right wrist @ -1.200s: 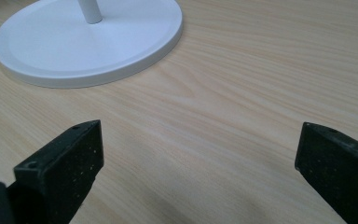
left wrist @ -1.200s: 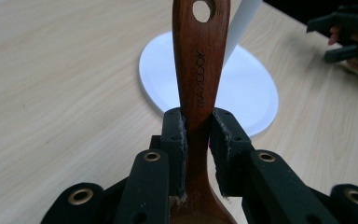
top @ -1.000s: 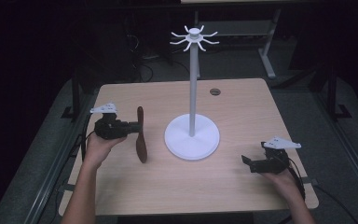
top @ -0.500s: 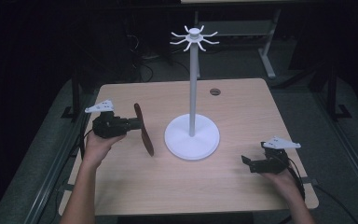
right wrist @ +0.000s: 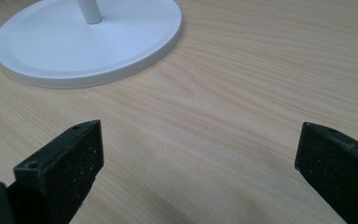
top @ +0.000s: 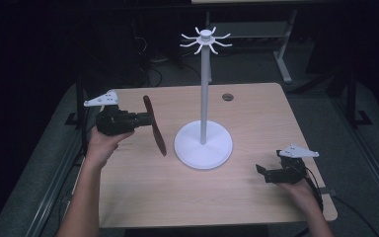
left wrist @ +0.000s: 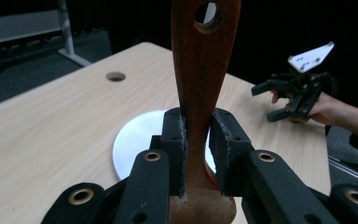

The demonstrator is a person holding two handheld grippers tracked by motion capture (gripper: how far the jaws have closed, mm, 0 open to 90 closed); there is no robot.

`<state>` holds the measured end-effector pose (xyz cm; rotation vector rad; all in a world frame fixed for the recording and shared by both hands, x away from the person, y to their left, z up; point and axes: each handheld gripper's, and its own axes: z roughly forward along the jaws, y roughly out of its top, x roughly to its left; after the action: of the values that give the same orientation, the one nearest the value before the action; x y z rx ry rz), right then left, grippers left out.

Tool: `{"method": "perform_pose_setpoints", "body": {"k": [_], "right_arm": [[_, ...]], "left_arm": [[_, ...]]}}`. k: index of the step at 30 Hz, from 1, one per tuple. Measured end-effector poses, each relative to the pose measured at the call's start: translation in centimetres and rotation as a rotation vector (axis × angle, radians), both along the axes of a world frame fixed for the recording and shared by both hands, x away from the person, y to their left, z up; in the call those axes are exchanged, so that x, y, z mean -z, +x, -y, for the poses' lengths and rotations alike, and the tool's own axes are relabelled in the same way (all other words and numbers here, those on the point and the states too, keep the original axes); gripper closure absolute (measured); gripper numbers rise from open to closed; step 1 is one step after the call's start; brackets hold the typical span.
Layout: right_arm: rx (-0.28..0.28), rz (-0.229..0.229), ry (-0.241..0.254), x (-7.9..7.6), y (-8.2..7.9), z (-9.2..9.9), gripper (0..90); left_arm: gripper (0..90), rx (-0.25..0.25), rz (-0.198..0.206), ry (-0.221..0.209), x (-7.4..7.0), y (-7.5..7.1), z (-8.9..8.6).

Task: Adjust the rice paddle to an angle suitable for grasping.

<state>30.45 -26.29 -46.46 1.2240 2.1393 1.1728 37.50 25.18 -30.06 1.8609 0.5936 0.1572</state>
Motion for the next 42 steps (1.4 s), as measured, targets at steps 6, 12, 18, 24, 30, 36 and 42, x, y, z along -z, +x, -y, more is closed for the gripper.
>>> {"method": "perform_pose_setpoints", "body": {"k": [6, 12, 18, 24, 30, 36, 42], "right_arm": [[0.003, 0.0, -0.003, 0.1, 0.0, -0.1, 0.7], [0.007, -0.002, -0.002, 0.1, 0.0, -0.1, 0.7], [0.008, -0.001, -0.006, 0.0, -0.1, -0.1, 0.7], [0.011, -0.001, -0.008, 0.0, -0.1, -0.1, 0.7], [0.012, 0.005, -0.004, 0.0, -0.1, 0.0, 0.7], [0.01, -0.001, -0.006, 0.0, -0.1, -0.1, 0.7], [0.01, 0.007, -0.004, 0.0, 0.0, 0.0, 0.7]], "left_arm": [[75.8, 0.026, 0.032, -0.002, -2.7, -0.1, 0.9], [75.8, 0.051, 0.073, 0.024, -5.2, 0.1, 1.8], [75.7, 0.067, 0.098, 0.026, -6.9, 0.8, 2.8], [75.7, 0.089, 0.113, 0.029, -8.2, 1.4, 3.7], [75.8, 0.105, 0.125, 0.03, -9.3, 1.9, 4.4], [75.8, 0.123, 0.143, 0.015, -10.4, 2.3, 5.2], [75.8, 0.131, 0.155, 0.023, -11.6, 2.8, 6.1]]}}
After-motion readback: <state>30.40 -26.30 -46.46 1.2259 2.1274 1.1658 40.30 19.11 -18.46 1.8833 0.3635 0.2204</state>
